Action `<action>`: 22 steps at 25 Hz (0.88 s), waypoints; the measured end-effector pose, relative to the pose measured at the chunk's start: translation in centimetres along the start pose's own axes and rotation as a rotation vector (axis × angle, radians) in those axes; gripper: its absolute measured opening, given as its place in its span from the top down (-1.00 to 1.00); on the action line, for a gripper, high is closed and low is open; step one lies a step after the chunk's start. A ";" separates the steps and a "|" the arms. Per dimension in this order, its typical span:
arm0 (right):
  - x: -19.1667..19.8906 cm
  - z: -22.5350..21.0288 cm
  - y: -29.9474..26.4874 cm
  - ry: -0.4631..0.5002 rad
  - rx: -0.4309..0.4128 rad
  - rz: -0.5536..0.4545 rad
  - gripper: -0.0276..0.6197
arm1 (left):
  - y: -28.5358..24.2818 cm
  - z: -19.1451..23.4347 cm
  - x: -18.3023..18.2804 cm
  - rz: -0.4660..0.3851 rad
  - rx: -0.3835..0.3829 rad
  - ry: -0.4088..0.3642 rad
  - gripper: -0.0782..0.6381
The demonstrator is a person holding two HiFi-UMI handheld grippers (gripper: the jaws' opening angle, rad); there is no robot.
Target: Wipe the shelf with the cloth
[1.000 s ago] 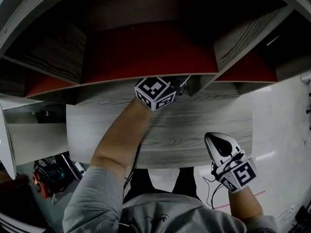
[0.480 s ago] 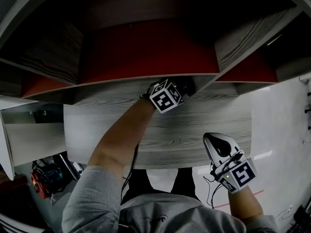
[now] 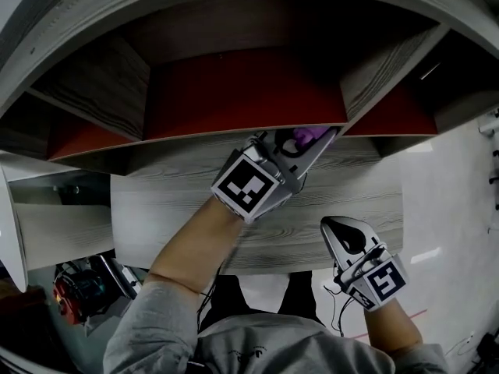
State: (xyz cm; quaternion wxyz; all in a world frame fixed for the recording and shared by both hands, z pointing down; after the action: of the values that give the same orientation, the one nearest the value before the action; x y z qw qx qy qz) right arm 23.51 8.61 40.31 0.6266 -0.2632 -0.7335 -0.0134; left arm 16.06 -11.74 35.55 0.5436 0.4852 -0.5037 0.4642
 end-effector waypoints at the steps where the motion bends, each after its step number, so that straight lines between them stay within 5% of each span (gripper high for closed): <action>1: 0.0 0.1 0.0 0.002 -0.001 -0.002 0.85 | -0.5 -0.2 -0.2 -0.009 -0.009 -0.001 0.54; 6: 0.1 -0.1 0.5 -0.003 0.007 0.004 0.85 | -0.8 0.0 2.2 0.101 -0.002 -0.110 0.52; 15: 0.9 -0.4 0.2 -0.008 0.008 0.008 0.84 | 0.2 -0.6 11.0 0.251 0.040 0.017 0.53; 22: 1.5 -0.9 0.6 -0.013 0.007 0.061 0.85 | 0.2 -1.4 17.9 0.546 0.151 -0.003 0.53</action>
State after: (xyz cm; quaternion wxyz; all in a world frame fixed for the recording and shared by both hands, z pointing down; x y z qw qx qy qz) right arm 24.50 9.37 41.69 0.6229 -0.2835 -0.7290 0.0100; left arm 17.13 -10.05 53.37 0.3602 0.3714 -0.5805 0.6288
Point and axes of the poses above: the fingertips, and each gripper's own axes: y backward along the fingers, z to its left, x out of its underside, the point moved 9 cm from there along y, backward along the fingers
